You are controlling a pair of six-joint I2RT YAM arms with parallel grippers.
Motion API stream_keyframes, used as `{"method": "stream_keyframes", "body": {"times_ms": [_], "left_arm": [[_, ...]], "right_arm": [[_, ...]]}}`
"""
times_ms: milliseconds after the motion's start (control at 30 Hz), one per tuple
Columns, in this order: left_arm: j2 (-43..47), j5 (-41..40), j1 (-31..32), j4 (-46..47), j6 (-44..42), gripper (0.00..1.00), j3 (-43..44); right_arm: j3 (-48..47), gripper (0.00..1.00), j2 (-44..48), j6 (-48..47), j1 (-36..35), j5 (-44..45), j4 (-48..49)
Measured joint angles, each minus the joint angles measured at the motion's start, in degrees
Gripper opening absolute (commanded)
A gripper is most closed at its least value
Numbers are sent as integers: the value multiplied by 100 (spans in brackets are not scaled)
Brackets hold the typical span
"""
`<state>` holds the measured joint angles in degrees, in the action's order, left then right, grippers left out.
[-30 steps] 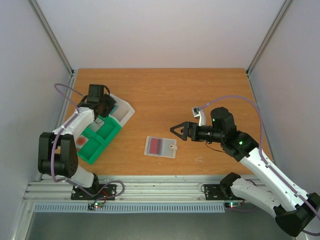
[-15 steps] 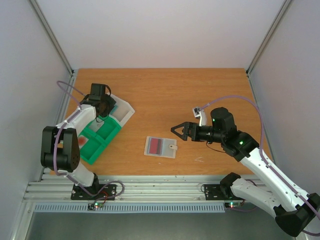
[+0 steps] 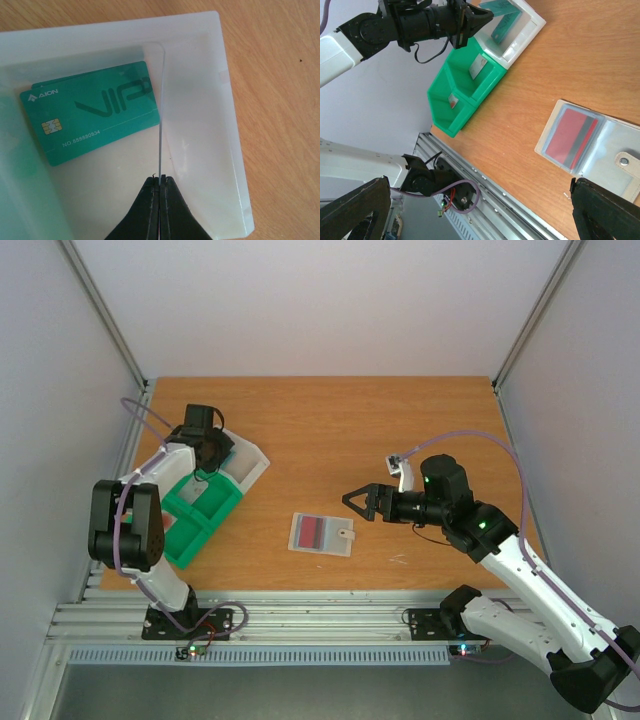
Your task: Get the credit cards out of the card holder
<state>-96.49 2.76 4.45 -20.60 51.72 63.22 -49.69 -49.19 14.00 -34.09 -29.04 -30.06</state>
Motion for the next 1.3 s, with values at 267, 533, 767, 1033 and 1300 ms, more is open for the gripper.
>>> {"method": "stream_keyframes", "body": {"times_ms": [267,533,767,1033,1300], "left_arm": [[-118,76,-57,-33,-125,4,55],[-122,37,-87,-127,-188,8,63],[-149,-85,-92,-302,-297,11,157],[-149,-330,-96,-450,-393,11,203],[-144,-566,-96,-629,-496,19,317]], "right_arm": [[0,98,0,0,0,42,0],[0,98,-57,2,0,61,0],[0,98,-68,2,0,63,0],[0,98,-74,4,0,79,-2],[0,99,-74,2,0,96,-4]]}}
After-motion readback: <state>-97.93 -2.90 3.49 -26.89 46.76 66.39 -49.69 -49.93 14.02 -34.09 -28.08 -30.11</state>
